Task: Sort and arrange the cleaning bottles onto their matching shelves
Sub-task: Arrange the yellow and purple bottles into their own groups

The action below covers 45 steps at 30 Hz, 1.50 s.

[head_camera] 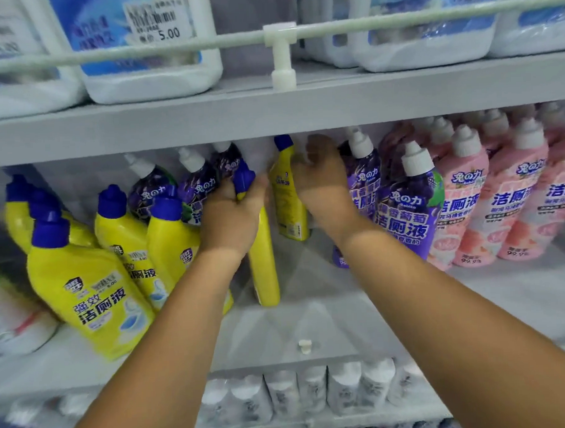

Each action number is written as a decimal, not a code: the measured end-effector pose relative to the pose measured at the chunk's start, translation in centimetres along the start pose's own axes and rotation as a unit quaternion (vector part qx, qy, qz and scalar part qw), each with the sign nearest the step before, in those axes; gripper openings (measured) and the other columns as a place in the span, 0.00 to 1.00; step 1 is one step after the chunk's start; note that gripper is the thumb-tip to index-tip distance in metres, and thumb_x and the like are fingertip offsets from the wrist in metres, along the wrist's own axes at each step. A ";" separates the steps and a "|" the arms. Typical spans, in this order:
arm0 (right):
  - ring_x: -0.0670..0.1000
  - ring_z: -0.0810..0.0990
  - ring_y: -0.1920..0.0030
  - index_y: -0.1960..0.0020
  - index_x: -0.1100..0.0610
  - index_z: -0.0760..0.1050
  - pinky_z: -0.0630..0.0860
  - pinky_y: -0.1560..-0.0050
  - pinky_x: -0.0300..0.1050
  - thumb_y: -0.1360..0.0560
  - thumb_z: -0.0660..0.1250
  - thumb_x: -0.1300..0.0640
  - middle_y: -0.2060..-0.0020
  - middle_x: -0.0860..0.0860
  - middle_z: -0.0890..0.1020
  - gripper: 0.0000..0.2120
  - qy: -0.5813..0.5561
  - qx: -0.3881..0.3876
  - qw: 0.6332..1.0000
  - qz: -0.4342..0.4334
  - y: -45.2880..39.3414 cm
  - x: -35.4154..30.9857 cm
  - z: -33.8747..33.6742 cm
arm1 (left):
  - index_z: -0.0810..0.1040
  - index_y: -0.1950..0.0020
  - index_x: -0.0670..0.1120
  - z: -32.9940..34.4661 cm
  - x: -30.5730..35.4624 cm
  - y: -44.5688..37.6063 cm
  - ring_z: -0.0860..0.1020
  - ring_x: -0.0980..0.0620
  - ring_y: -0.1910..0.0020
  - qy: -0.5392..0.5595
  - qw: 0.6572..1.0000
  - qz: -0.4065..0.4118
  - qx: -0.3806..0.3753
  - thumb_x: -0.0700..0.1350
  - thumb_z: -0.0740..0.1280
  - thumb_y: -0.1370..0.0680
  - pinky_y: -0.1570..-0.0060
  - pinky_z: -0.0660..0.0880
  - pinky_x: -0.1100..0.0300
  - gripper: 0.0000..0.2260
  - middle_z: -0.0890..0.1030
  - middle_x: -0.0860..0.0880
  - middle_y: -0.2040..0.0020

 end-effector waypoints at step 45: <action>0.54 0.79 0.43 0.32 0.43 0.59 0.75 0.50 0.48 0.26 0.58 0.28 0.39 0.48 0.80 0.30 0.162 -0.211 0.960 -0.089 20.9 -7.0 11.5 | 0.72 0.32 0.50 -24.0 -13.8 8.2 0.79 0.54 0.38 0.049 0.962 0.048 0.266 0.47 0.68 0.19 0.36 0.75 0.57 0.16 0.79 0.45 0.38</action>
Point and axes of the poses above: each hand's wrist, its own y-axis away from the middle knuckle, its own z-axis out of the palm, x = y × z, the point moved 1 cm from there along -y, towards the middle knuckle
